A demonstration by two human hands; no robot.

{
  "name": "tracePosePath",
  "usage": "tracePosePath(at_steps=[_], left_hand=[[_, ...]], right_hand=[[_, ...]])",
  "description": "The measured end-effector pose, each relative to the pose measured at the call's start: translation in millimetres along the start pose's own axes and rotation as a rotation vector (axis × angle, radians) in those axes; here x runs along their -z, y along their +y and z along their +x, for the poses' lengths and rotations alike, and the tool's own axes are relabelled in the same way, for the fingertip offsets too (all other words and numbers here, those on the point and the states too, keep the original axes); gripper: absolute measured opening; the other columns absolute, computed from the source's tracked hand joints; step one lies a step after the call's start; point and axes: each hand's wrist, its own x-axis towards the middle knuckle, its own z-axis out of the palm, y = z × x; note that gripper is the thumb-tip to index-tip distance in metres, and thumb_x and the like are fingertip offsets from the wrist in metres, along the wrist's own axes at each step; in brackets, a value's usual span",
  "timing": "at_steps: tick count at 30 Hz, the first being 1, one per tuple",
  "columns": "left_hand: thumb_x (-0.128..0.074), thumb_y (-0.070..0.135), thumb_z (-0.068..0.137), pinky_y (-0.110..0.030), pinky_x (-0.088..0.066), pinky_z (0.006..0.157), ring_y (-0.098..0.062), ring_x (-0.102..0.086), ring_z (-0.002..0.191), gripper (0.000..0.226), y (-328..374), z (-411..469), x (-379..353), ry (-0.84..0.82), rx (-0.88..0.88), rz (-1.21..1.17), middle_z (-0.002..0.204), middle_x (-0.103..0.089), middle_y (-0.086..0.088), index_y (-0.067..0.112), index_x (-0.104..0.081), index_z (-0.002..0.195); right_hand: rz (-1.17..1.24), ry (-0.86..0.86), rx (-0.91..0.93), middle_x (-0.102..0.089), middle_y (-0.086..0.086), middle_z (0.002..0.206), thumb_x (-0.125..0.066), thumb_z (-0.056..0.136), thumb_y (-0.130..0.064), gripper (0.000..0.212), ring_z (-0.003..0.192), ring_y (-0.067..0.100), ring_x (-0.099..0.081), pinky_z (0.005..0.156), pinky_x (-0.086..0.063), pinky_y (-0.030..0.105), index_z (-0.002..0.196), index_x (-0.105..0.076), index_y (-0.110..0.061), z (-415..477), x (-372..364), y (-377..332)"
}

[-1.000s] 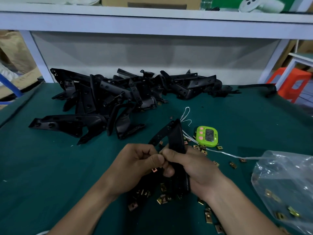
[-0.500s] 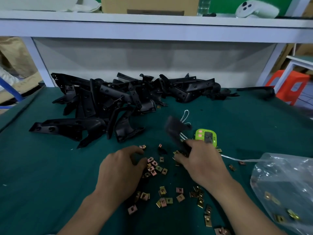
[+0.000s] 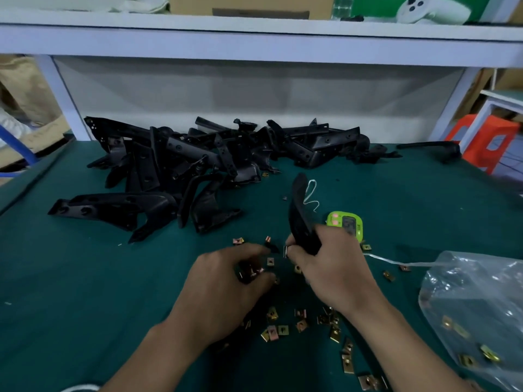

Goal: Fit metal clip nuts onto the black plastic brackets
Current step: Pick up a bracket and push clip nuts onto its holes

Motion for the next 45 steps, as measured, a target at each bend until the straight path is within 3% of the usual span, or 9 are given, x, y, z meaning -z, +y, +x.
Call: tracePosePath(at_steps=[4,8,13,19,23,28,33,41,45], left_hand=[[-0.078,0.025,0.084,-0.004,-0.043,0.069,0.009,-0.066,0.081,0.032,4,1,0,-0.095,-0.039,-0.074,0.087,-0.070,0.033,0.051,-0.070,0.102],[-0.080,0.022,0.084,-0.004,-0.046,0.076,0.013,-0.066,0.083,0.026,-3,2,-1,-0.041,0.005,-0.017,0.087,-0.069,0.038,0.044,-0.075,0.096],[-0.079,0.042,0.079,-0.002,-0.039,0.082,0.012,-0.058,0.099,0.023,-6,2,-2,-0.172,-0.061,0.050,0.099,-0.064,0.035,0.047,-0.075,0.102],[-0.081,0.029,0.083,-0.020,-0.045,0.084,-0.001,-0.057,0.096,0.008,-9,6,-3,-0.155,-0.066,0.066,0.086,-0.066,0.019,0.037,-0.080,0.085],[-0.080,0.028,0.083,-0.017,-0.044,0.083,0.001,-0.057,0.096,0.009,-6,3,-3,-0.080,-0.077,0.059,0.087,-0.066,0.023,0.037,-0.079,0.086],[-0.086,0.022,0.074,-0.005,-0.047,0.075,0.011,-0.066,0.088,0.044,6,-3,0,0.034,-0.086,-0.102,0.092,-0.069,0.037,0.052,-0.071,0.101],[-0.086,0.012,0.078,-0.003,-0.045,0.060,0.010,-0.067,0.071,0.052,8,-3,3,0.159,-0.047,-0.169,0.075,-0.070,0.035,0.062,-0.072,0.082],[-0.074,0.046,0.080,-0.010,-0.035,0.095,0.007,-0.046,0.110,0.036,6,-1,-4,-0.184,-0.095,0.147,0.108,-0.063,0.032,0.049,-0.071,0.116],[-0.074,0.032,0.088,-0.011,-0.035,0.094,0.004,-0.048,0.104,0.021,5,2,-8,-0.181,-0.093,0.160,0.106,-0.063,0.027,0.041,-0.076,0.107]], right_hand=[[0.098,-0.124,-0.036,-0.061,0.003,0.048,-0.069,0.086,-0.035,0.033,0.044,0.021,-0.058,0.046,-0.045,0.031,0.063,-0.064,-0.012,-1,0,-8],[-0.139,0.024,-0.076,-0.053,-0.003,0.045,-0.072,0.084,-0.045,0.045,0.042,0.017,-0.046,0.044,-0.037,0.034,0.057,-0.053,-0.014,0,4,-4],[-0.428,0.234,-0.058,-0.053,-0.011,0.056,-0.071,0.086,-0.043,0.025,0.053,0.009,-0.050,0.049,-0.037,0.029,0.071,-0.057,-0.029,0,7,0],[-0.570,-0.108,-0.094,-0.062,-0.010,0.063,-0.074,0.074,-0.050,0.026,0.061,0.014,-0.060,0.062,-0.053,0.034,0.076,-0.061,-0.027,-2,10,-1],[-0.473,-0.095,-0.085,-0.064,-0.008,0.062,-0.072,0.078,-0.045,0.020,0.059,0.013,-0.061,0.060,-0.054,0.036,0.075,-0.064,-0.027,-4,9,0],[0.132,-0.115,-0.139,-0.063,0.008,0.056,-0.072,0.076,-0.030,0.020,0.044,0.014,-0.053,0.046,-0.041,0.029,0.068,-0.067,-0.013,-4,-2,-12],[0.339,-0.227,-0.184,-0.064,0.017,0.059,-0.069,0.082,-0.028,0.025,0.043,0.021,-0.054,0.049,-0.043,0.026,0.069,-0.066,-0.007,-9,-11,-17],[-0.416,0.211,-0.051,-0.055,-0.007,0.050,-0.061,0.081,-0.062,0.041,0.053,0.011,-0.051,0.050,-0.036,0.029,0.063,-0.054,-0.025,-4,6,-10],[-0.438,0.154,0.051,-0.049,-0.009,0.052,-0.071,0.081,-0.025,0.020,0.052,0.009,-0.048,0.047,-0.034,0.022,0.072,-0.054,-0.026,-4,5,-11]])
